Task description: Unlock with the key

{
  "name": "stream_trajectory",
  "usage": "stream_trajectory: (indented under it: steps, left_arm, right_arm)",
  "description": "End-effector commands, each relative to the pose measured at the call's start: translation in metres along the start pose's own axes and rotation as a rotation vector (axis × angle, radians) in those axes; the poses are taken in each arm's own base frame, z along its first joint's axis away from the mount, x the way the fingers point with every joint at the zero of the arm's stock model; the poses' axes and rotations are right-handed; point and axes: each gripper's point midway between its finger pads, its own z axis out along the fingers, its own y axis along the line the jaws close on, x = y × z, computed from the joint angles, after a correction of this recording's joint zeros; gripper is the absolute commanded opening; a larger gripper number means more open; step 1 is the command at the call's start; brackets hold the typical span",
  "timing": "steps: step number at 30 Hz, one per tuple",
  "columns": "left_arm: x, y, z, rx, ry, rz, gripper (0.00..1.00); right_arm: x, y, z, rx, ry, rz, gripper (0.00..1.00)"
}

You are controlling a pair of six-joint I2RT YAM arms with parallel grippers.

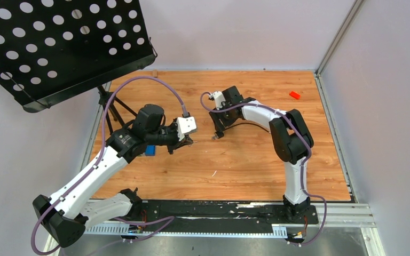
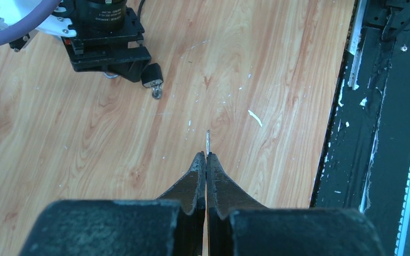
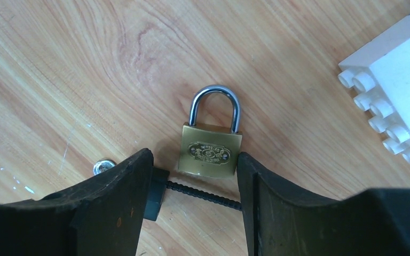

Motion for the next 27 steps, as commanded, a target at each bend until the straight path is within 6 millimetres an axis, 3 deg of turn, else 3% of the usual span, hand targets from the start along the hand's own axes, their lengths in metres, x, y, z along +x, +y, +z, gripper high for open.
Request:
stream_trajectory:
  steps: [1,9,15,27]
  left_arm:
    - [-0.008,0.003,-0.002,-0.018,-0.034,0.024,0.0]
    - [-0.008,0.005,-0.002,-0.025,-0.031,0.025,0.0]
    - [-0.008,0.006,-0.004,-0.038,-0.036,0.03,0.0]
    - [-0.01,0.006,-0.007,-0.05,-0.044,0.039,0.0]
  right_arm:
    - [0.03,0.024,-0.006,-0.098,0.095,0.058,0.6]
    - [0.028,0.052,-0.013,-0.184,0.071,0.039,0.6]
    - [0.013,0.065,-0.021,-0.257,0.004,-0.028,0.59]
    - [-0.026,0.03,-0.043,-0.124,-0.076,-0.213,0.6]
